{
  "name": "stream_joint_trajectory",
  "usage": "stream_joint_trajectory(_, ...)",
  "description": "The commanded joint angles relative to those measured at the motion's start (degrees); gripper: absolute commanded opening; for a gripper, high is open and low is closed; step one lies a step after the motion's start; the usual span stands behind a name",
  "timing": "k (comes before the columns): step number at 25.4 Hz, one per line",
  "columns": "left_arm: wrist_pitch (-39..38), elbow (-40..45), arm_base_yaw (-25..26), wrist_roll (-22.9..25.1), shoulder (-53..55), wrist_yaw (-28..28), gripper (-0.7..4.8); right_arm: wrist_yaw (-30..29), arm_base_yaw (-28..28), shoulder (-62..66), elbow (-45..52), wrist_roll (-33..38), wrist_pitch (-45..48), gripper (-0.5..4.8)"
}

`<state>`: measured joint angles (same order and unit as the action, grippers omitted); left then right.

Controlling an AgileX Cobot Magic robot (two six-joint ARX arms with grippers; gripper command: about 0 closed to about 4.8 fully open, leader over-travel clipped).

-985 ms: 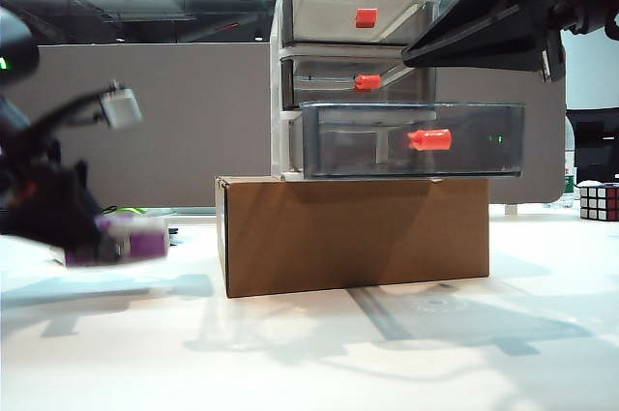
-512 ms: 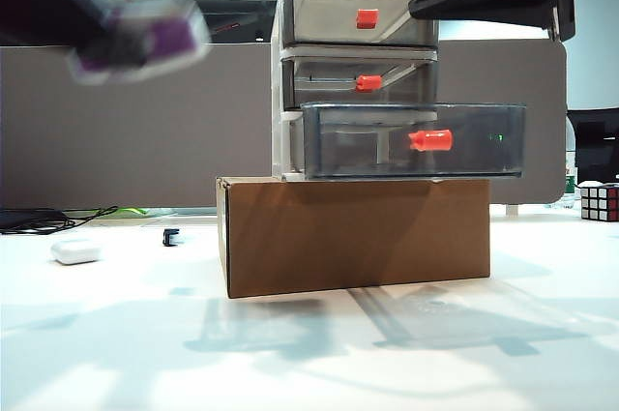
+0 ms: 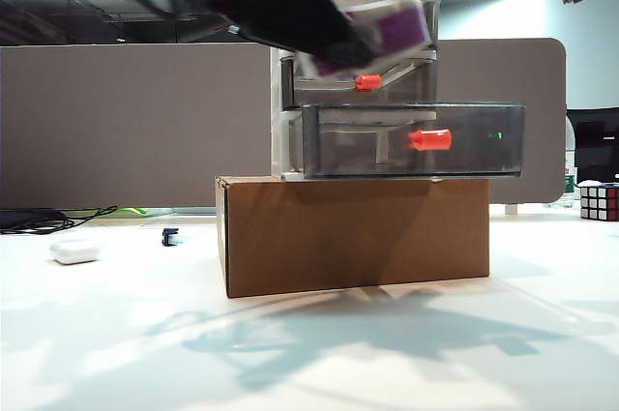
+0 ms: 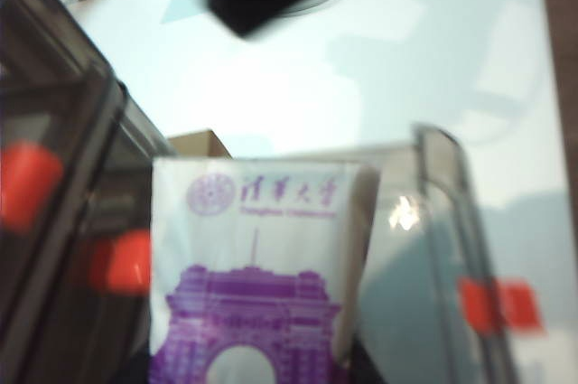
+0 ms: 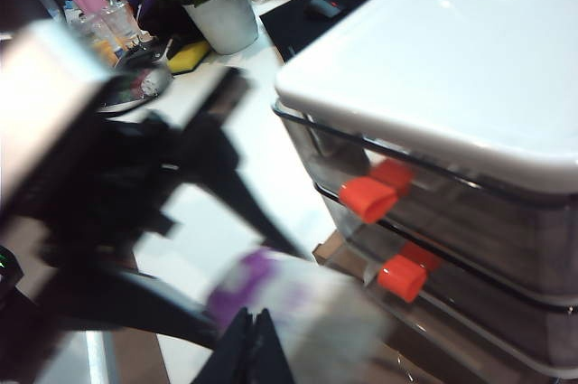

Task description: Open the third layer of the drawer on the table, pick up a pack of napkins on the table and put it in, and finally close the drawer.

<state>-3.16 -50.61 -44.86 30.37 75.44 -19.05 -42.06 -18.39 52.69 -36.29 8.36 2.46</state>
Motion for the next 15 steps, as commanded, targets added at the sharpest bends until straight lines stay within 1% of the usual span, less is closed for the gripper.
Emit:
stream_joint_trajectory(1,1.1,-5.6,-1.5,-0.6,5.0,0.0,1.85,0.0,0.0,-1.3,-0.4,0.4,0.5,-0.05)
stream_joint_trajectory(4,-1.2,-9.6,-1.6,-0.9,8.6,0.0,1.85,0.0,0.1,-2.1,-0.4,0.5,0.5,-0.06)
stream_joint_trajectory(7,-4.8,-10.3,-2.6,-0.9,9.2,1.9,1.84,0.2,0.4,-3.0,-0.4,0.6,0.2,-0.06)
stream_joint_trajectory(10,-8.9,-10.3,-3.1,-0.8,9.2,2.2,1.84,0.5,0.4,-3.4,-0.4,0.6,0.5,-0.06)
stream_joint_trajectory(15,-9.7,-10.3,-3.8,-0.9,9.3,2.5,1.88,0.6,0.4,-3.4,-0.4,0.7,0.5,-0.06)
